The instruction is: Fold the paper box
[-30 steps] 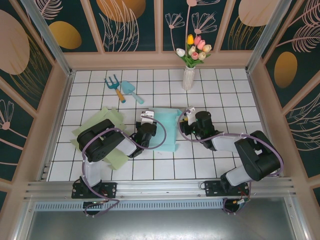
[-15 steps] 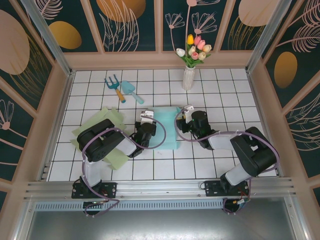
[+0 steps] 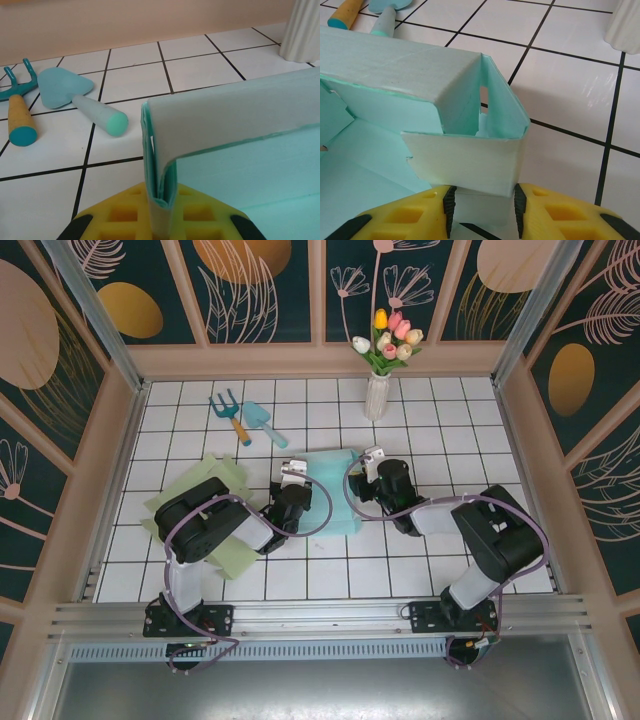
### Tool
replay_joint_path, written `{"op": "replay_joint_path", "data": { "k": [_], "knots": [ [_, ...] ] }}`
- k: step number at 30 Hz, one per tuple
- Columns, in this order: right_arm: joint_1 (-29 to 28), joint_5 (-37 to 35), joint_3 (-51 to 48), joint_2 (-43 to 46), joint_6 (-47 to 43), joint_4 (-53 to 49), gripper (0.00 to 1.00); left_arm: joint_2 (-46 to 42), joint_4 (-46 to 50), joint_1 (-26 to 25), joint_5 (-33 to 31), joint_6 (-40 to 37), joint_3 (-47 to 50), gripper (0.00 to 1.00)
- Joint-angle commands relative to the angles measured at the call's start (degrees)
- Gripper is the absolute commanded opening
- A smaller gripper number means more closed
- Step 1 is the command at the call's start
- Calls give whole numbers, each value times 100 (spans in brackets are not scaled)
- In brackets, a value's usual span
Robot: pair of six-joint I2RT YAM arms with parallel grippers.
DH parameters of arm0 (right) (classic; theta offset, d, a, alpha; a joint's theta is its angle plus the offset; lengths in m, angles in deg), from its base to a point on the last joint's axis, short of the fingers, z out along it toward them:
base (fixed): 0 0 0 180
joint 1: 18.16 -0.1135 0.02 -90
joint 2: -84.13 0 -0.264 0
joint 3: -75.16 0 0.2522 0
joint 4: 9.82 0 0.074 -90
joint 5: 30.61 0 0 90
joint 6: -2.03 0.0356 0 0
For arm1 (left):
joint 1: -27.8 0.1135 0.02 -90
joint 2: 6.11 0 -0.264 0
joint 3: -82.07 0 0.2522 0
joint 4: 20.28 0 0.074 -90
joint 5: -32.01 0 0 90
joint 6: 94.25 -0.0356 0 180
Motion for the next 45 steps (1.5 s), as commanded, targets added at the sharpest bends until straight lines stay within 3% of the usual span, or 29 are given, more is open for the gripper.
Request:
{"op": "replay_joint_path", "data": {
  "k": [1,9,16,35,45],
  "knots": [
    [48,527,208,-46,-224,263,41,181,426,-70,402,-374,-54,0],
    [436,674,202,-28,-241,264,40,216,491,-74,494,-489,-88,0],
    [457,577,210,-78,-314,265,46,259,473,-77,495,-508,-106,0],
    [659,1091,163,-141,-276,349,47,335,553,-75,494,-544,-185,0],
    [627,1423,184,-208,-232,496,43,342,498,-75,487,-534,-156,0]
  ]
}}
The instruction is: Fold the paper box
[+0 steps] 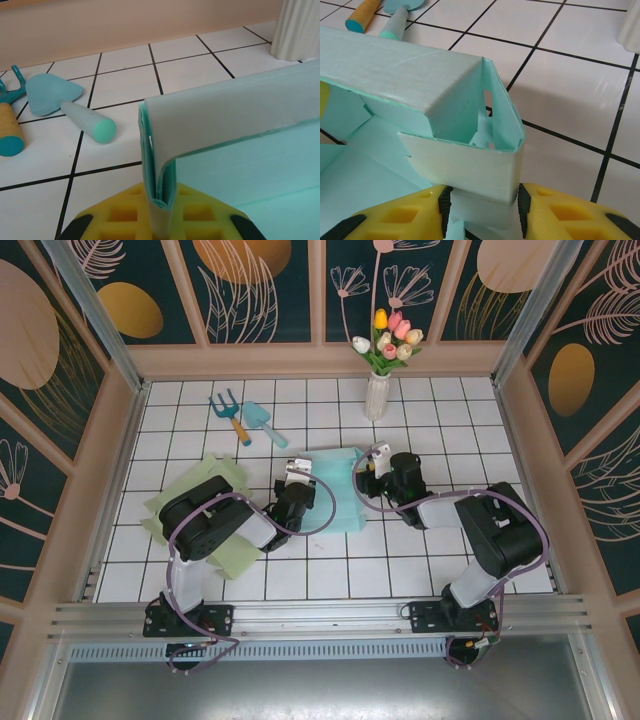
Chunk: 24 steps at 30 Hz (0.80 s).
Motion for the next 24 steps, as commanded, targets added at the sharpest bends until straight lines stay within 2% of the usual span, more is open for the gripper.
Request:
{"op": "replay_joint_path", "data": {
  "k": [1,9,14,20,24],
  "knots": [
    [-83,227,118,-132,51,526,42,182,507,-72,380,-360,38,0],
    [-458,-105,206,-255,174,734,36,195,490,-70,366,-347,47,0],
    [-727,-407,263,-386,163,759,37,195,489,-77,351,-339,47,0],
    [-763,-754,390,-578,361,817,41,188,476,-72,370,-341,56,0],
    [-799,-1201,550,-751,576,878,40,188,481,-73,371,-349,49,0]
  ]
}}
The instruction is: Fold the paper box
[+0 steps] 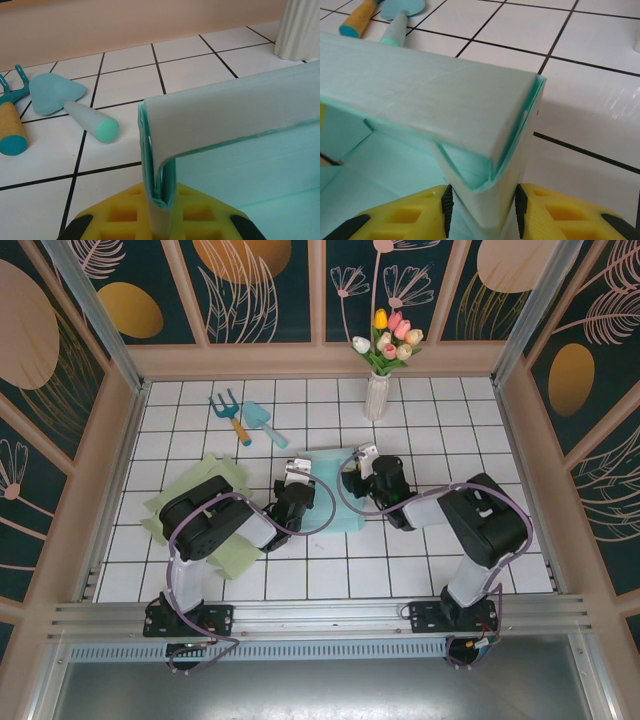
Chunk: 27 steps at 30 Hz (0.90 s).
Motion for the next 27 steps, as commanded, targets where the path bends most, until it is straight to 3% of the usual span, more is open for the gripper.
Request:
{"op": "replay_joint_path", "data": {
  "k": [1,7,12,22,27],
  "knots": [
    [-143,-330,280,-187,280,426,39,180,491,-71,421,-350,47,0],
    [-322,-1747,507,-454,558,293,23,208,612,-76,271,-286,-52,0],
    [-611,-3010,656,-780,803,162,18,269,767,-73,85,-194,-181,0],
    [-581,-4499,630,-758,1349,-543,20,334,968,-77,-44,-143,-335,2],
    [-517,-4756,741,-686,1584,-1035,22,348,1010,-72,-62,-126,-365,2]
  ]
}}
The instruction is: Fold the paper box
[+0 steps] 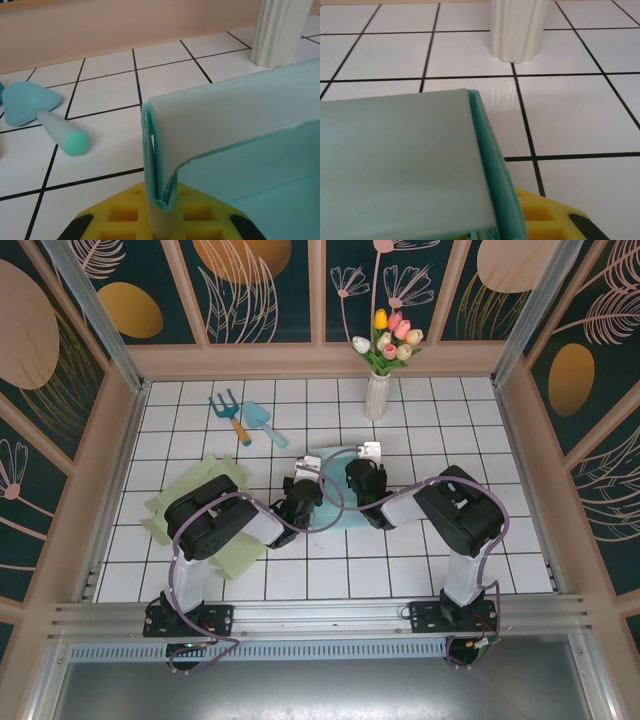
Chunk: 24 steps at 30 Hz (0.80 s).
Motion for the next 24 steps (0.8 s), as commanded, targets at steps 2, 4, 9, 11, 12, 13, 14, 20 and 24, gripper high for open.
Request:
{"op": "replay_joint_path", "data": {
  "k": [2,4,9,11,12,13,14,20,24],
  "knots": [
    [198,-1030,119,59,418,-858,22,212,717,31,-144,-157,93,2],
    [197,-1116,154,68,533,-953,23,223,733,33,-144,-156,93,2],
    [163,113,-228,264,286,35,28,225,736,31,-120,-170,84,2],
    [179,781,-320,358,292,216,31,225,731,33,-121,-169,84,2],
    [180,1026,-314,381,288,216,32,225,739,31,-122,-169,84,2],
    [174,1204,-311,410,306,208,33,225,744,33,-119,-167,84,2],
    [171,1331,-328,449,331,217,35,225,743,30,-119,-171,81,2],
    [172,1645,-559,794,512,143,43,233,740,37,-122,-162,71,2],
    [171,1594,-540,779,566,-31,45,229,748,30,-129,-154,60,2]
  ]
}}
